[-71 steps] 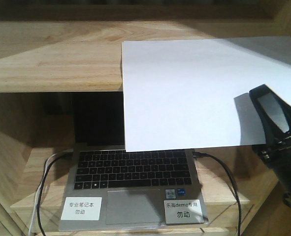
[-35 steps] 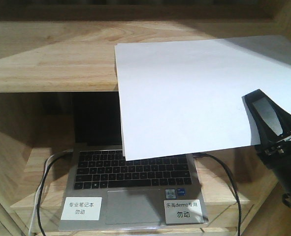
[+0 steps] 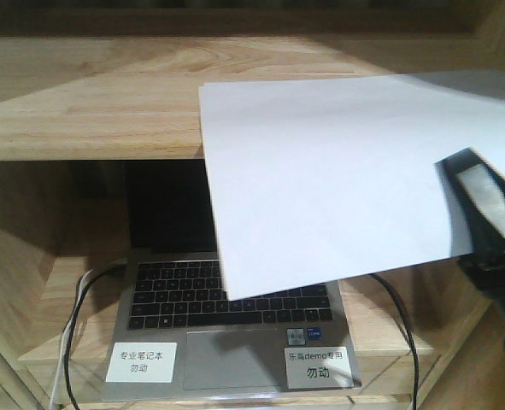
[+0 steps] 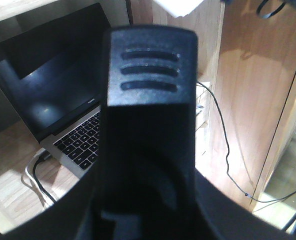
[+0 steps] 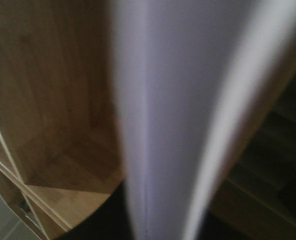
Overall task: Grab stapler and paper to desk for stapling
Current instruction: 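Close the right gripper on the paper edge and pull it off the shelf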
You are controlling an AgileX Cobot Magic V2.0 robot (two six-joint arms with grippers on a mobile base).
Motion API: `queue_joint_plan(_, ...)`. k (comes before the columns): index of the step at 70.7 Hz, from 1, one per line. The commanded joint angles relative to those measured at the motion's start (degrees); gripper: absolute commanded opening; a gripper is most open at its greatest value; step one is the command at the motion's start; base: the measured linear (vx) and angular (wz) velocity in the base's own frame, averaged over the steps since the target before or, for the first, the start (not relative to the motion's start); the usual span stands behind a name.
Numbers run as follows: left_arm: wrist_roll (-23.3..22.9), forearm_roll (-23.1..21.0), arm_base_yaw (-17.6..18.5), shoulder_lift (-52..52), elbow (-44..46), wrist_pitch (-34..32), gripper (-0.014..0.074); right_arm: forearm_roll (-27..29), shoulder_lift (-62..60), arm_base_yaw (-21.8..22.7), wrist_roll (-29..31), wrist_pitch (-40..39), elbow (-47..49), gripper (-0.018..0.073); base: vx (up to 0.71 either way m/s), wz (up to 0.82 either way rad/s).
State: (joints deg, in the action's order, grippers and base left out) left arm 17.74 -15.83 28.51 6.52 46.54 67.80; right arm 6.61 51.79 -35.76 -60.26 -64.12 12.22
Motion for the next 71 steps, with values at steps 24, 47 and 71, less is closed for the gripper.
queue_joint_plan(24,-0.08,-1.44,0.18,1.1,1.22,-6.33,-0.0007,-2.6,-11.38,-0.05,4.15,0.5,2.22,-0.0005,0.0,0.0)
queue_joint_plan(47,-0.08,-1.44,0.18,1.1,1.22,-6.33,-0.0007,-7.25,-19.56,0.0,6.91,6.64,6.03,-0.0005,0.0,0.0)
queue_joint_plan(71,-0.08,-1.44,0.18,1.1,1.22,-6.33,-0.0007,-6.61,-27.42,0.14,11.52,9.55,6.5,-0.0004,0.0,0.0)
